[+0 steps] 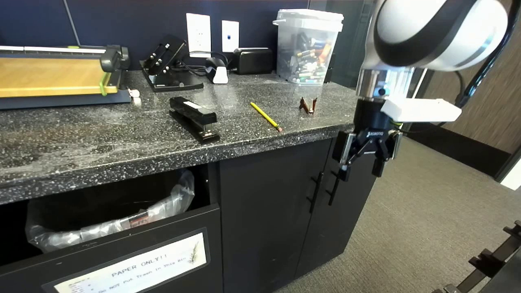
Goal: Open the left cabinet door
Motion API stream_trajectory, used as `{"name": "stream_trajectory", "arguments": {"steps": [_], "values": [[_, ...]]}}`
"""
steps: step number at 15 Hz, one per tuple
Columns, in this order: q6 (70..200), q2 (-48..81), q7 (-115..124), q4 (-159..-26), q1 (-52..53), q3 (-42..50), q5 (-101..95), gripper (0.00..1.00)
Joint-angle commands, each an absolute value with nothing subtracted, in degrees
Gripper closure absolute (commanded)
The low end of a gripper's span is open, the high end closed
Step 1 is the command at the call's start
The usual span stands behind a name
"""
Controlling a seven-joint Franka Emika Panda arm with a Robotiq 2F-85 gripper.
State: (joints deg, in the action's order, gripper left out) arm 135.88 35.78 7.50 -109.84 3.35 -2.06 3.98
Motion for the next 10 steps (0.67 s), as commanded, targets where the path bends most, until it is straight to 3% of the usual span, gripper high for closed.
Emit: {"name": "stream_trajectory", "arguments": {"steps": [1,6,10], "values": [[143.0,44.5,7.4,-104.8,3.0,-2.0,5.2,0.00],[158.4,50.5,5.2,-104.8,0.9,-4.0,7.1,0.00],[166.4,54.7,1.3,-102.5,-4.0,-10.7,10.2,0.00]]}}
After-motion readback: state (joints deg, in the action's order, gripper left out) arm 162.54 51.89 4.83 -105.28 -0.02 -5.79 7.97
